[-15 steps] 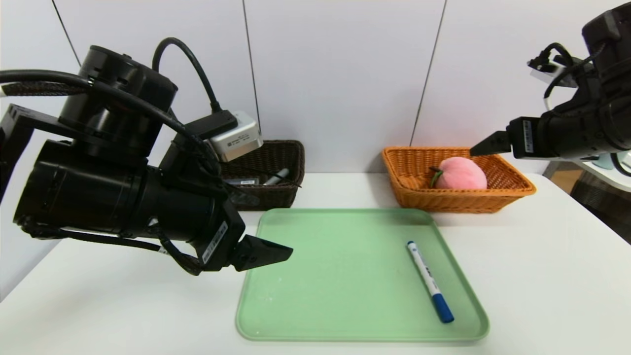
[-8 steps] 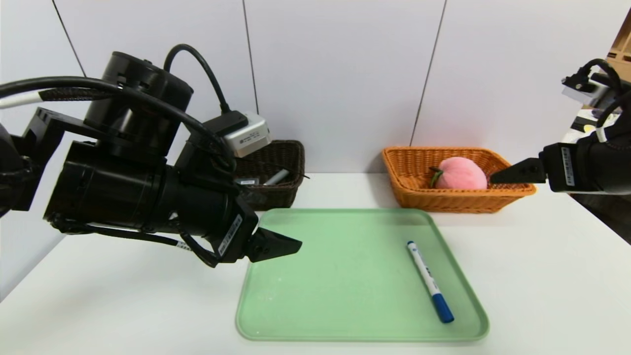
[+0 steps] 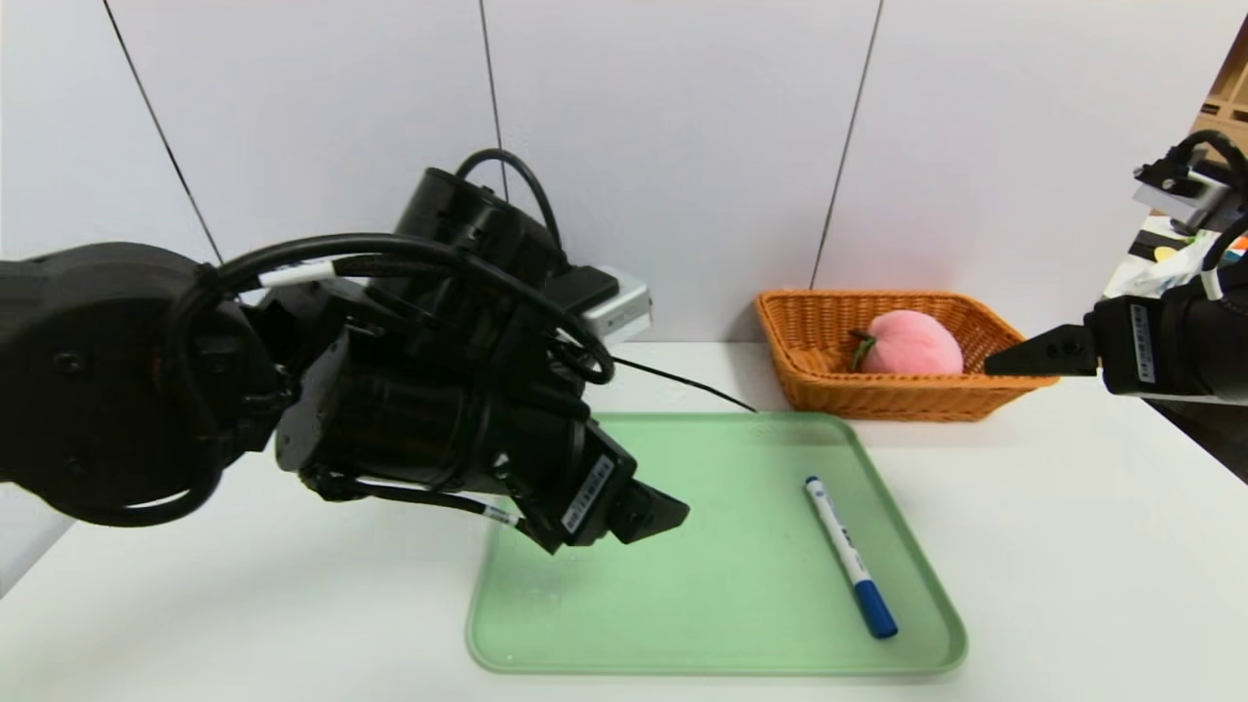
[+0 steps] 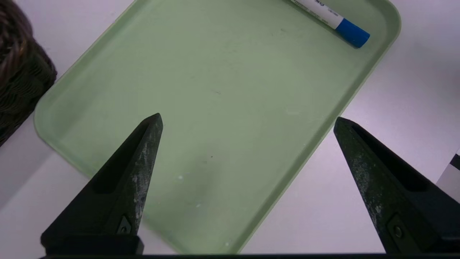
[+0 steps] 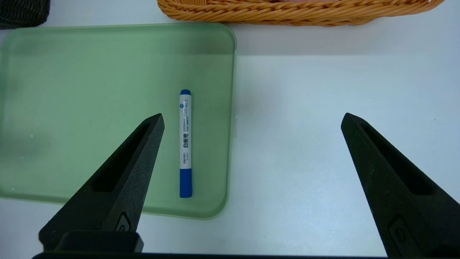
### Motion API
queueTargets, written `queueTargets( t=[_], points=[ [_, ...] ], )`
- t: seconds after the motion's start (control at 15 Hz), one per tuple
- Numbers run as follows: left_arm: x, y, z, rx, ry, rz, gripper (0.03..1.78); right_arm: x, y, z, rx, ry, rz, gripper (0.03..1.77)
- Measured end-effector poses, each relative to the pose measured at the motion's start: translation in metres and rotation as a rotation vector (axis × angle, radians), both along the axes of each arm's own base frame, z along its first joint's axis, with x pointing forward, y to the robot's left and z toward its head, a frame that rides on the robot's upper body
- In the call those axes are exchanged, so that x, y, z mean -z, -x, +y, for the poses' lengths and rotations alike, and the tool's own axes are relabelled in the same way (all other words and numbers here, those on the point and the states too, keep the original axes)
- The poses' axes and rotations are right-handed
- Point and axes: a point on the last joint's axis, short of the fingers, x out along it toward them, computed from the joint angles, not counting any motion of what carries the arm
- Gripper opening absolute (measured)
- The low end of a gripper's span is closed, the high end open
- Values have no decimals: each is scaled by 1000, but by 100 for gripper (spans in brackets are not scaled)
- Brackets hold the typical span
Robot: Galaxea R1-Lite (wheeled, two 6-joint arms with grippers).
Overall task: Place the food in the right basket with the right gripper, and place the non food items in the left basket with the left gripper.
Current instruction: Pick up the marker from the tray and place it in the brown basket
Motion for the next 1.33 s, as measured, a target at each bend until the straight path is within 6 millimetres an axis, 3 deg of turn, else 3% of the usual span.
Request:
queueTargets(
  t=[0.67, 1.07, 1.33],
  points=[
    [32, -3, -108, -18, 12, 90, 169, 9, -3, 2, -7, 6, 34, 170],
    [50, -6, -155, -122, 26, 74, 169, 18, -3, 1, -2, 13, 66, 170],
    [59, -6, -176, -205, 44, 80, 169, 23, -3, 1, 9, 3, 86, 170]
  ],
)
